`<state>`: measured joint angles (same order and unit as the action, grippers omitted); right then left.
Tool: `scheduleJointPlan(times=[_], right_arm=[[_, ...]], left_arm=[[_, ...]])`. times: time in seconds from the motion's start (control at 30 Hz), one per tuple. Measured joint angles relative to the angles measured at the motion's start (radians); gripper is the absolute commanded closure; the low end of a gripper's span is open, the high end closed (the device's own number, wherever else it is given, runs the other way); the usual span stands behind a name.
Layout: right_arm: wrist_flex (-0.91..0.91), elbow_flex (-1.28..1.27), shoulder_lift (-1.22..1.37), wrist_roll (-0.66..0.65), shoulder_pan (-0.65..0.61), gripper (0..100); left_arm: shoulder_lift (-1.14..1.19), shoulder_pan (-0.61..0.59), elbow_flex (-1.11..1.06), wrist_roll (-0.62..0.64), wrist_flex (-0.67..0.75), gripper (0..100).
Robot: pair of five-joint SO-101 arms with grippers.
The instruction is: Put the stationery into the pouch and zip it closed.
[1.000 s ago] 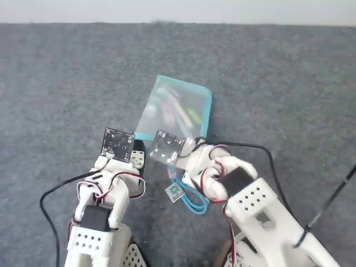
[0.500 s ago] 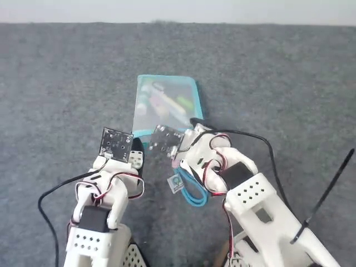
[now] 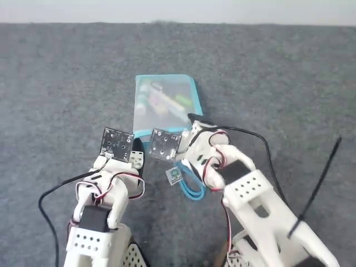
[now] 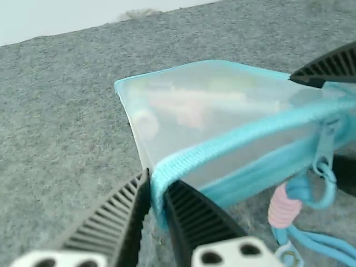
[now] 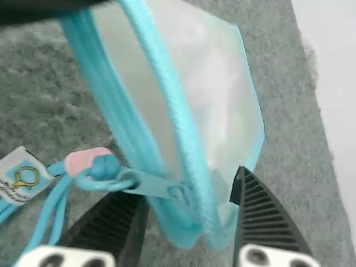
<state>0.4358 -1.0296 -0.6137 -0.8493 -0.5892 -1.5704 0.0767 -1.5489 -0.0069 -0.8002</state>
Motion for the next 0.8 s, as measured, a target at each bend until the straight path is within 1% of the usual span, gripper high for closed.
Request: scheduleJointPlan(times=[0.17,0.2,0.27,0.33,0.37,0.4,0.47,0.57,0.7,0.8], right_arm=[[-0.092,0.000,0.126,0.000,0.028,79.7],[-0.097,0.000,0.130,0.000,0.028,81.2],[-0.104,0.000,0.130,0.000,0.028,88.0],[-0.104,0.000,0.130,0.000,0.028,98.7],[-0.106,0.000,0.130,0.000,0.029,99.8],[-0.106,0.000,0.130,0.006,0.029,97.3],[-0.106,0.000,0.114,0.061,0.034,99.7],[-0.071,0.000,0.063,0.126,0.043,99.2],[0.057,0.000,-0.046,0.147,0.041,99.2],[0.140,0.000,-0.133,0.232,0.041,99.2]], left_arm=[[0.000,0.002,0.000,0.000,0.000,99],[0.000,0.002,0.000,0.000,0.000,99],[0.000,0.002,0.000,0.000,0.000,99],[0.000,0.002,0.000,0.000,0.000,99],[0.000,0.002,0.000,0.000,0.000,99],[0.000,0.002,0.000,0.000,0.000,99],[-0.002,-0.002,0.002,0.000,0.000,99],[-0.011,-0.002,0.011,-0.002,0.000,98],[-0.011,-0.002,0.043,-0.002,0.000,91],[-0.009,-0.046,0.083,0.002,0.000,85]])
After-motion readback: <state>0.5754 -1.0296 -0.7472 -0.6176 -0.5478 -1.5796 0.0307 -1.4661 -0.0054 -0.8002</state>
